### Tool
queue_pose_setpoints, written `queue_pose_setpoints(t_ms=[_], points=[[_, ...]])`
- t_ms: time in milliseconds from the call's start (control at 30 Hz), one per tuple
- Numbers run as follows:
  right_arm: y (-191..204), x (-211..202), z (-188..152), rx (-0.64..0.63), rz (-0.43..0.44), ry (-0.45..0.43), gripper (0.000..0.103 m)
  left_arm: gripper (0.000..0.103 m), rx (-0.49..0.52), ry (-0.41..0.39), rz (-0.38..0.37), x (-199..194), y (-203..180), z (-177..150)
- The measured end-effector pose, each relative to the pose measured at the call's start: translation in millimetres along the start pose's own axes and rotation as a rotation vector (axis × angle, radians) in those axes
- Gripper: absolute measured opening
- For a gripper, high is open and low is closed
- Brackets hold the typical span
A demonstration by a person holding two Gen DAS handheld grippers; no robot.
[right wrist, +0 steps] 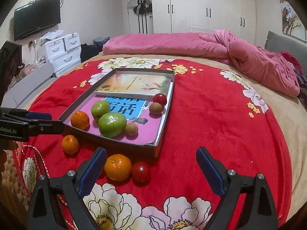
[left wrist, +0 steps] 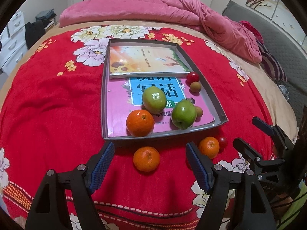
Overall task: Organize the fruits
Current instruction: 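Withdraw both open tools toward the remaining oranges and cherry tomatoes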
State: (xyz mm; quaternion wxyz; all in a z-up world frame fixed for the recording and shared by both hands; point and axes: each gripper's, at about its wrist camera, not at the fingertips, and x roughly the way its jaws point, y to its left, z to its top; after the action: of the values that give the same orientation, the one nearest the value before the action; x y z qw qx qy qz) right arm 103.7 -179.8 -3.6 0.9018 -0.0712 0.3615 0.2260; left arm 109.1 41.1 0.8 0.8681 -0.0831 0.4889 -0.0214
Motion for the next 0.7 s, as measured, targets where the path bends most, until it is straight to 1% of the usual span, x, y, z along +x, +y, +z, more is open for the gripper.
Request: queue_pose_setpoints(t_ms=[233,600,700], points=[[0.2,-1.6,-3.2,-0.001,-0.007,0.012,0.094,0.078,0.03,0.019,-0.012,0.7,-9.8,-7.8],[3.9,1.3,-10.5,-0.021,-0.014,0.06,0.094,0.078,0.08,0.054,-0.034,6.5,-25.9,-17.5],[5.3,4.8,-13.4,-0.033,-0.026,0.085,0.094,0.078,0.083,0.07,-0.036,9.6,-27.6,-20.1]])
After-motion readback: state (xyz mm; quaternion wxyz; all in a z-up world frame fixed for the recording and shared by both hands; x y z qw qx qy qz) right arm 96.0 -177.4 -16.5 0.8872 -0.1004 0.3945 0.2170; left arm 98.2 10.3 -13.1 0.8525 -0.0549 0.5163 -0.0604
